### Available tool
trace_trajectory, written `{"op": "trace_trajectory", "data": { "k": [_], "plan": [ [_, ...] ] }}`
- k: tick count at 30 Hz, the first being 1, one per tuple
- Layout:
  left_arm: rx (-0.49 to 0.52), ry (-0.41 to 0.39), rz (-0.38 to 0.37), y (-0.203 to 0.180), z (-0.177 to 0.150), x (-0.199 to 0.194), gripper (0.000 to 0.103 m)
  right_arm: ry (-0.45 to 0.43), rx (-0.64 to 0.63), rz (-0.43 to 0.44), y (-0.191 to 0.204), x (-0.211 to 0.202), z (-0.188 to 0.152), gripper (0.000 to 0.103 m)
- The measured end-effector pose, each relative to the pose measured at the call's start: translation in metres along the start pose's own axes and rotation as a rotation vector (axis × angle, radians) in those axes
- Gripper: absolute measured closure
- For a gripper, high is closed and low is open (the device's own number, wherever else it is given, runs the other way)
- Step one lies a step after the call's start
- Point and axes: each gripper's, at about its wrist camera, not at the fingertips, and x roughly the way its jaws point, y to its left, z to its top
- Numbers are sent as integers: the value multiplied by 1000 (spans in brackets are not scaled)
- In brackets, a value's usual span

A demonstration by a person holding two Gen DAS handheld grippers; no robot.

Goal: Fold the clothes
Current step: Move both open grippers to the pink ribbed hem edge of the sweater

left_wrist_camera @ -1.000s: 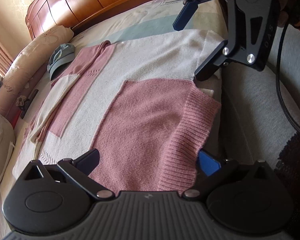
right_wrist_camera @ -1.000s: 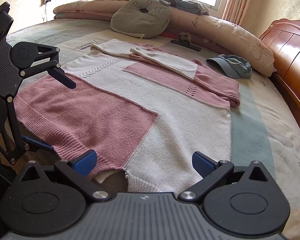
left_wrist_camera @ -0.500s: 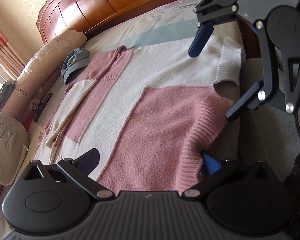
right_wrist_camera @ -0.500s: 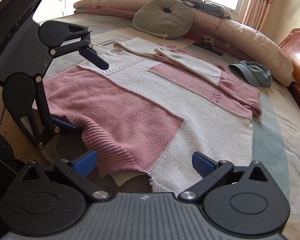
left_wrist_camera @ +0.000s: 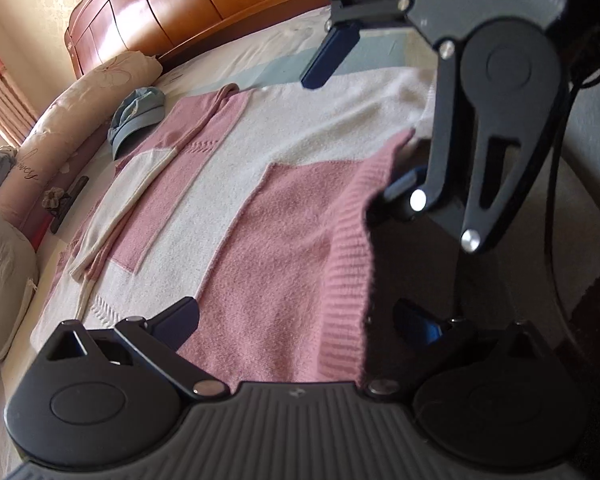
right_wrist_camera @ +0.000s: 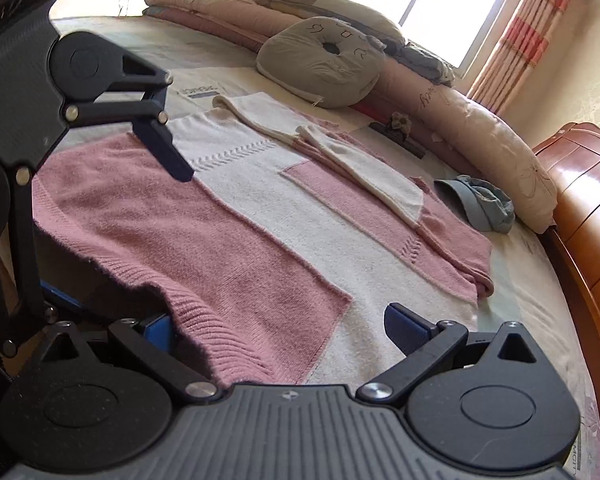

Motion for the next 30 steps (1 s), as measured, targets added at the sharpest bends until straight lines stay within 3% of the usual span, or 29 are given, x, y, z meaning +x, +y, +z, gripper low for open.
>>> {"op": "trace_trajectory", "data": {
  "k": [7,12,19,23,30],
  "plan": [
    [-116,-13,64,18,-1,-2,1,36,-15,20,10,7,-11,0],
    [-138,-18,71,22,-4,-6,1,32,-61,-108,20,22,-14,0],
    [-128,47,88,20,-23,-4,1,91,-42,-262,-10,20,-34,0],
    [-182,57,101,23,-31,-7,1,123,13,-307,-28,17,-47,0],
    [-159,70,186,15,-25,-4,1,80,72,-317,-23,24,-43,0]
  ]
}}
